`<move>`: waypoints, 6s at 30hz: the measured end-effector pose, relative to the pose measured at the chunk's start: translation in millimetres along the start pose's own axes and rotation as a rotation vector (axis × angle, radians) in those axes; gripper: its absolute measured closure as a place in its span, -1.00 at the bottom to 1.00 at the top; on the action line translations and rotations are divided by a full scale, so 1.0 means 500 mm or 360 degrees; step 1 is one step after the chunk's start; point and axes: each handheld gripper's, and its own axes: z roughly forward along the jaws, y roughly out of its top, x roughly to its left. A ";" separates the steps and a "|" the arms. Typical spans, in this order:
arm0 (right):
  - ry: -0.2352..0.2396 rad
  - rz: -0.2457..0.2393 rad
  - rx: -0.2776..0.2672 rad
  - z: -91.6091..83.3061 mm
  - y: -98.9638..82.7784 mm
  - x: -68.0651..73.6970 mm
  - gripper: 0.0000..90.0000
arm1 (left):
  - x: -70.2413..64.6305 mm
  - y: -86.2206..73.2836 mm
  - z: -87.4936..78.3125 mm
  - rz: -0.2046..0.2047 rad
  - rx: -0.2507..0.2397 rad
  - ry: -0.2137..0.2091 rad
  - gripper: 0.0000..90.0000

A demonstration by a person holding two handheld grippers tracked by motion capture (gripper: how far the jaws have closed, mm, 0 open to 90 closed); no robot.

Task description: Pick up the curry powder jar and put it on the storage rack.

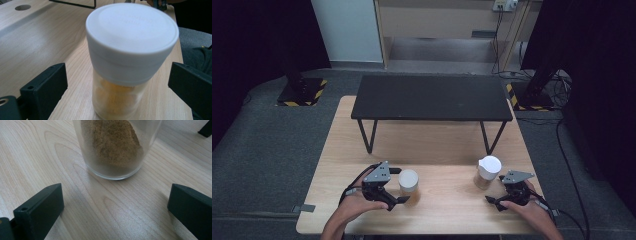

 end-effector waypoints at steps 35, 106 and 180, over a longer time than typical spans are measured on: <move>0.0000 -0.0001 0.0000 0.000 0.000 0.000 -0.97 | -0.004 0.006 0.013 0.0058 -0.0152 -0.0053 -0.28; -0.0002 0.0001 0.0000 -0.001 0.000 0.002 -0.97 | 0.100 0.242 -0.110 0.0189 -0.0251 -0.0023 -0.27; -0.0004 0.0005 0.0000 -0.001 -0.001 0.002 -0.97 | 0.301 0.423 -0.096 -0.0041 -0.0176 0.0179 -0.28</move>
